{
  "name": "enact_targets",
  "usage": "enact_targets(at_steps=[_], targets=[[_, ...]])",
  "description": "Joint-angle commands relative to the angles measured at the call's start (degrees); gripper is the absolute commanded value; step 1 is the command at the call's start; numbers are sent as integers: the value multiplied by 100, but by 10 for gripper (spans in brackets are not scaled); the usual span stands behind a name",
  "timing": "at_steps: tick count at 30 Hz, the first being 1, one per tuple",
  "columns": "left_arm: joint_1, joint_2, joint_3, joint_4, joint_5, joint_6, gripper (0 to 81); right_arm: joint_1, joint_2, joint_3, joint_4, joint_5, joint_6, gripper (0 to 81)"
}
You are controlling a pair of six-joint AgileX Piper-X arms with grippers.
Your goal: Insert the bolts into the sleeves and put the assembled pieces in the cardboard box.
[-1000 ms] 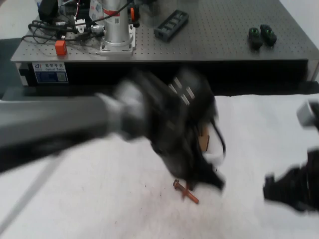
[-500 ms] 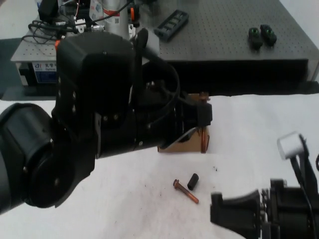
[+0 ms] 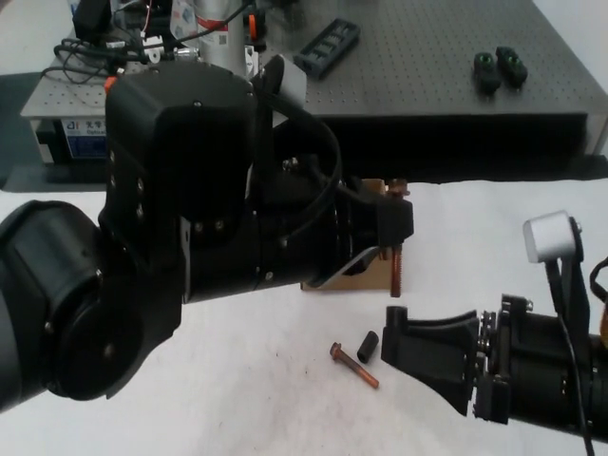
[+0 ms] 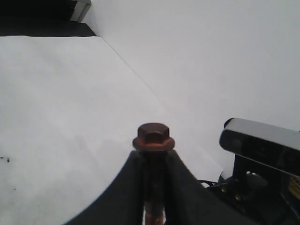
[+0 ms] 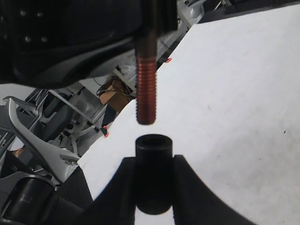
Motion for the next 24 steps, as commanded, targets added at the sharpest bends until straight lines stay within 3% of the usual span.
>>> enact_targets(at_steps=[1,17,22,24], targets=[[6,-43,-39,-118,56,-107,6,18,3,-78,-249,188,22,62],[6,-43,-39,-118,192,-66,6,18,3,-99,-629,42,1,62],[6,-43,-39,-118,368,-66,5,-4,3,-99,-770,346,-23,62],[6,-43,-39,-118,436,-21,97,-11,17,-99,-962,433,-36,62]])
